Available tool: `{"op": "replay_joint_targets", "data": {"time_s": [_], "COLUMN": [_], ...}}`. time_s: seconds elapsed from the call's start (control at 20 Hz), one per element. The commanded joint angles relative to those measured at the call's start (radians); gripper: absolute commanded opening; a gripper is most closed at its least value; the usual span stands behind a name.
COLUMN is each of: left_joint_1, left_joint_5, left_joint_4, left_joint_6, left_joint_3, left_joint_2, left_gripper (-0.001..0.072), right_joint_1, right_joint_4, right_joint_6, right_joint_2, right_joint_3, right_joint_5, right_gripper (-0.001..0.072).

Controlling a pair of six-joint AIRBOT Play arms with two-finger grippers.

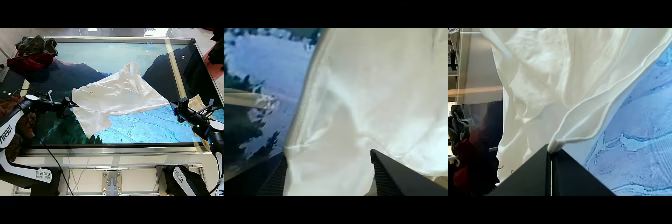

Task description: Fold the shirts.

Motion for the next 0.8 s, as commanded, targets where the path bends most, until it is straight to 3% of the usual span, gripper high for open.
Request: {"op": "replay_joint_targets", "data": {"time_s": [0.0, 0.05, 0.1, 0.15, 0.2, 0.35, 0.5, 0.65, 0.75], "left_joint_1": [-0.031, -0.04, -0.047, -0.049, -0.045, -0.024, 0.02, 0.055, 0.055], "left_joint_5": [0.03, 0.047, 0.054, 0.053, 0.04, -0.072, -0.265, -0.282, -0.191], "left_joint_4": [-0.025, -0.031, -0.052, -0.09, -0.153, -0.491, -0.84, -0.827, -0.667], "left_joint_6": [0.026, 0.026, 0.027, 0.053, 0.111, 0.301, 0.497, 0.523, 0.523], "left_joint_3": [-0.001, -0.001, -0.001, 0.0, 0.005, 0.045, 0.127, 0.278, 0.406], "left_joint_2": [-0.028, -0.029, -0.029, -0.029, -0.027, 0.03, 0.199, 0.455, 0.638], "left_gripper": [0.0549, 0.0486, 0.0344, 0.008, 0.0019, 0.0018, 0.0016, 0.0015, 0.0016], "right_joint_1": [0.0, 0.0, 0.0, 0.0, 0.0, -0.001, -0.001, -0.001, -0.001], "right_joint_4": [0.002, 0.002, 0.002, 0.003, 0.011, 0.018, -0.019, -0.181, -0.264], "right_joint_6": [0.0, 0.0, -0.002, -0.002, -0.007, -0.121, -0.137, -0.089, -0.049], "right_joint_2": [0.002, 0.003, 0.004, 0.005, 0.005, 0.034, 0.145, 0.28, 0.367], "right_joint_3": [0.001, 0.001, 0.001, 0.001, 0.003, 0.085, 0.264, 0.467, 0.599], "right_joint_5": [0.001, 0.001, 0.001, 0.001, 0.005, 0.059, 0.093, 0.15, 0.17], "right_gripper": [0.0031, 0.003, 0.003, 0.003, 0.003, 0.0028, 0.0028, 0.0027, 0.0027]}}
